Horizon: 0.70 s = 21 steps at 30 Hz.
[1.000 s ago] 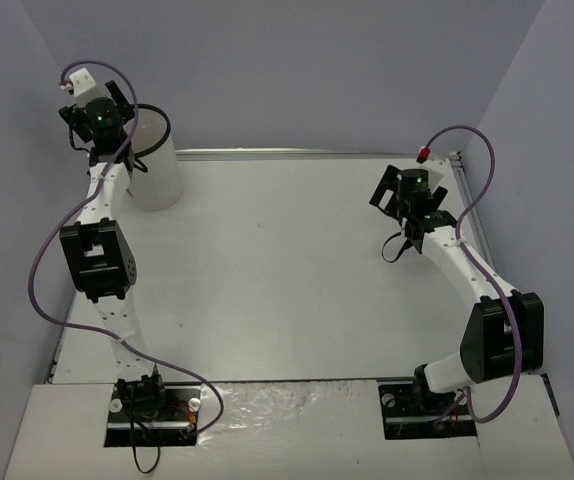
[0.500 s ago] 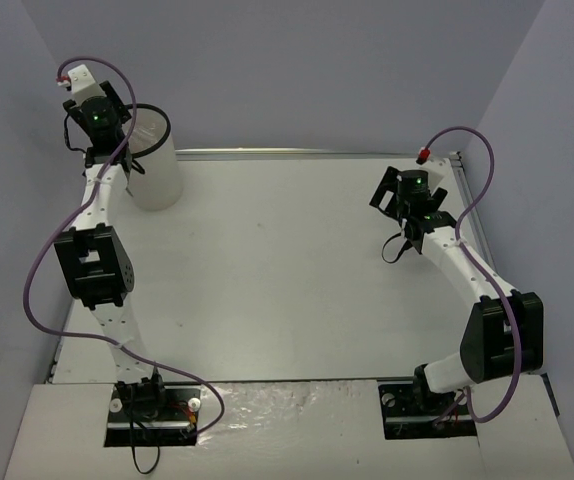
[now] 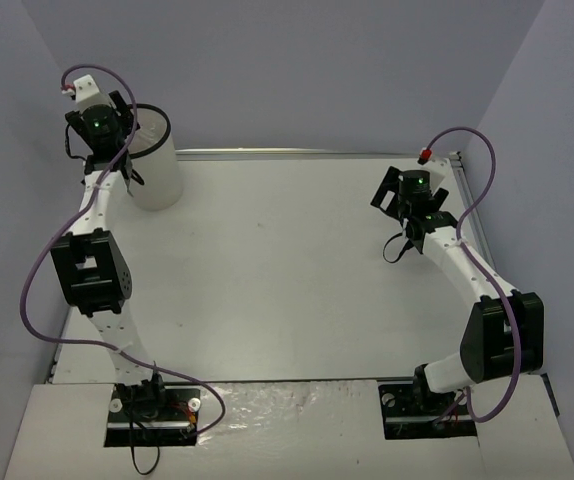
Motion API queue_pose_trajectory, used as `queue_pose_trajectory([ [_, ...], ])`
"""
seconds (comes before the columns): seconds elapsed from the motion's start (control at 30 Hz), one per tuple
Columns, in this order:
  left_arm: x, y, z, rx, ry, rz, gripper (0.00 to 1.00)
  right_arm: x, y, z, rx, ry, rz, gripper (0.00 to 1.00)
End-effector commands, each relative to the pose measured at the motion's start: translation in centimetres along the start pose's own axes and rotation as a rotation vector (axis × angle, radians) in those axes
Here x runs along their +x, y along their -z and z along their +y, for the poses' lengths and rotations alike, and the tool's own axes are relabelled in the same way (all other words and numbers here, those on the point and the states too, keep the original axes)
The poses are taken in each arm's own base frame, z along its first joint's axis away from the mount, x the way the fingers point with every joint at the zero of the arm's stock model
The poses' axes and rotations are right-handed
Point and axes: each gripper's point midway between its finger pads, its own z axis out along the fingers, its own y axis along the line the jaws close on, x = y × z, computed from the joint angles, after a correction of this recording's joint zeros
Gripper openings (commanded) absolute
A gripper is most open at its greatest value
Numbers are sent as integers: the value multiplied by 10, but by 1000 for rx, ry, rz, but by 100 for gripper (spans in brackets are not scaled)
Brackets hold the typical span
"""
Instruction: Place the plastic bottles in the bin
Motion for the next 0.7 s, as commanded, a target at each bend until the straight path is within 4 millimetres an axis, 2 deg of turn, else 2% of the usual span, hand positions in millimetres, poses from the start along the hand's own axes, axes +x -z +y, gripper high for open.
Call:
queue_pose_trajectory([
  [0.0, -151, 67, -24, 110, 93, -279, 79, -29, 4, 14, -56, -30, -78, 100],
  [0.1, -182, 91, -24, 118, 99, -319, 89, -33, 5, 16, -66, -24, -81, 100],
  [0.17, -196, 101, -22, 113, 105, -336, 92, -36, 6, 19, -73, -22, -87, 100],
  [0.2, -211, 114, -21, 108, 117, -345, 94, -38, 8, 20, -80, -24, -92, 100],
  [0.3, -208, 129, -16, 85, 124, -254, 97, -44, 12, 19, -77, -52, -109, 100],
  [0.4, -182, 157, -4, 28, 134, -61, 97, -42, 14, 16, -69, -88, -111, 100],
  [0.43, -182, 164, -2, 22, 147, -50, 97, -39, 15, 15, -69, -93, -108, 100],
  [0.5, -142, 185, 12, -35, 154, 84, 97, -33, 17, 13, -72, -101, -101, 100],
  [0.53, -112, 186, 17, -55, 169, 140, 97, -33, 20, 13, -80, -102, -105, 100],
  [0.57, -92, 192, 21, -66, 186, 171, 97, -31, 22, 12, -86, -100, -105, 100],
  [0.6, -90, 203, 22, -59, 204, 165, 97, -27, 23, 11, -89, -92, -99, 100],
  [0.67, -54, 218, 26, -54, 203, 240, 97, -27, 33, 7, -95, -98, -112, 100],
])
